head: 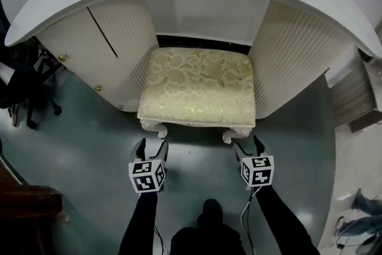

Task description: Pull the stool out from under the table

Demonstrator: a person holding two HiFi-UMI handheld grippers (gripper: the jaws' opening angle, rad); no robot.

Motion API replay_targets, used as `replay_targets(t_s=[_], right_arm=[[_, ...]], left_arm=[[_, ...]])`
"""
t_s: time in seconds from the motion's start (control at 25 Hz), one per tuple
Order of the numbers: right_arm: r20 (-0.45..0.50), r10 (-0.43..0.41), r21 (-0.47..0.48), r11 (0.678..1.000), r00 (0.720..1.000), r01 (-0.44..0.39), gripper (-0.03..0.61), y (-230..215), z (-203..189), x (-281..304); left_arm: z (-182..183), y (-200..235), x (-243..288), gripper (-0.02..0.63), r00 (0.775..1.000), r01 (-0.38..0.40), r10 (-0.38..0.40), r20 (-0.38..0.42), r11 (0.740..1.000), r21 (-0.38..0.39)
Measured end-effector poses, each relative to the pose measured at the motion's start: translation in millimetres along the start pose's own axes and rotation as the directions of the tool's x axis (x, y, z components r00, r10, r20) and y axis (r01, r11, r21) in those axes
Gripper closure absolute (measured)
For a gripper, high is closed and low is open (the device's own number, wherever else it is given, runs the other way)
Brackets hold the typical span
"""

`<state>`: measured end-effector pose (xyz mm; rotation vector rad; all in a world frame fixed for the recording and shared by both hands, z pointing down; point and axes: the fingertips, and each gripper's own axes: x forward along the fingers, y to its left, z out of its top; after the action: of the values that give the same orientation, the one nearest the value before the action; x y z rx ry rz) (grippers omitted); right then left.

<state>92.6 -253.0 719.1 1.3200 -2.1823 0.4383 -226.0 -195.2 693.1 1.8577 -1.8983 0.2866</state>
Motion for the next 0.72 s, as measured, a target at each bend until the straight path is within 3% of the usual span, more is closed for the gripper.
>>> replay_targets(t_s=[0.72], right_arm=[[0.075,-0.018,0.014,1.000,0.997,0.017,0.264,-10,-19,51]], left_arm=[[-29,34,64,0.284,0.999,-0.030,0.031,0.037,0.999,-0.041]])
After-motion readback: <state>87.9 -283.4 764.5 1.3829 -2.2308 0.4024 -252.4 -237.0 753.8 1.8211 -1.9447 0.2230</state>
